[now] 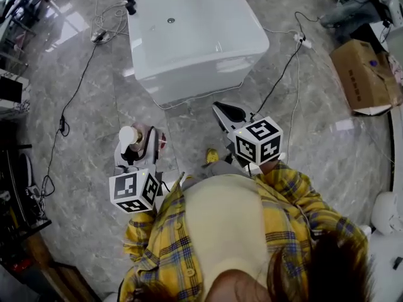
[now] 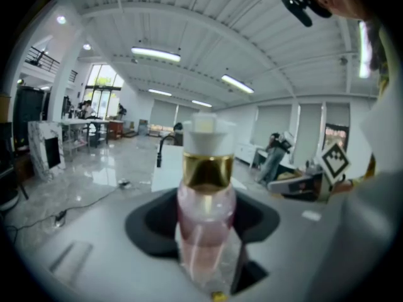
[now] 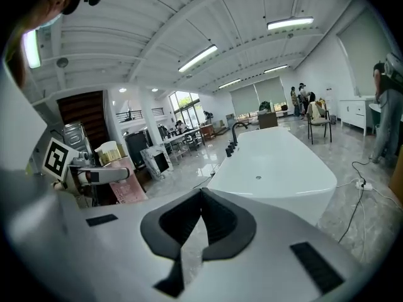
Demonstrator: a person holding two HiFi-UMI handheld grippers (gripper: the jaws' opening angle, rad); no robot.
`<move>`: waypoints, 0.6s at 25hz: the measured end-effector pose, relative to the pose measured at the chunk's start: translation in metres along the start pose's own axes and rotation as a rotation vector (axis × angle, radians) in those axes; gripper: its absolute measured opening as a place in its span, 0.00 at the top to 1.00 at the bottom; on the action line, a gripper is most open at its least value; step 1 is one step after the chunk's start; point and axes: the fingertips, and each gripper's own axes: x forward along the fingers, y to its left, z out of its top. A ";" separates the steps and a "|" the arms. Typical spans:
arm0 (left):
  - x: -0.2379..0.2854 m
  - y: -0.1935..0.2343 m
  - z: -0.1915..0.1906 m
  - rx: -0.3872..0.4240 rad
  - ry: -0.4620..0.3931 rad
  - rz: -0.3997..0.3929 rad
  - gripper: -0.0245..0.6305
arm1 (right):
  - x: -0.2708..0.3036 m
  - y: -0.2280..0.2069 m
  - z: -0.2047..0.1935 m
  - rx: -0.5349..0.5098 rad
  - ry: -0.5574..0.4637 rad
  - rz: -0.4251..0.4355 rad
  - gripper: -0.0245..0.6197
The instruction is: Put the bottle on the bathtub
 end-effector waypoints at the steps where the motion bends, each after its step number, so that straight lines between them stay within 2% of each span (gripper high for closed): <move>1: 0.006 -0.003 0.002 -0.002 0.003 0.001 0.62 | 0.002 -0.005 0.002 -0.004 0.005 0.006 0.94; 15: 0.065 -0.026 0.019 0.000 0.003 0.045 0.62 | 0.017 -0.059 0.010 -0.031 0.025 0.060 0.94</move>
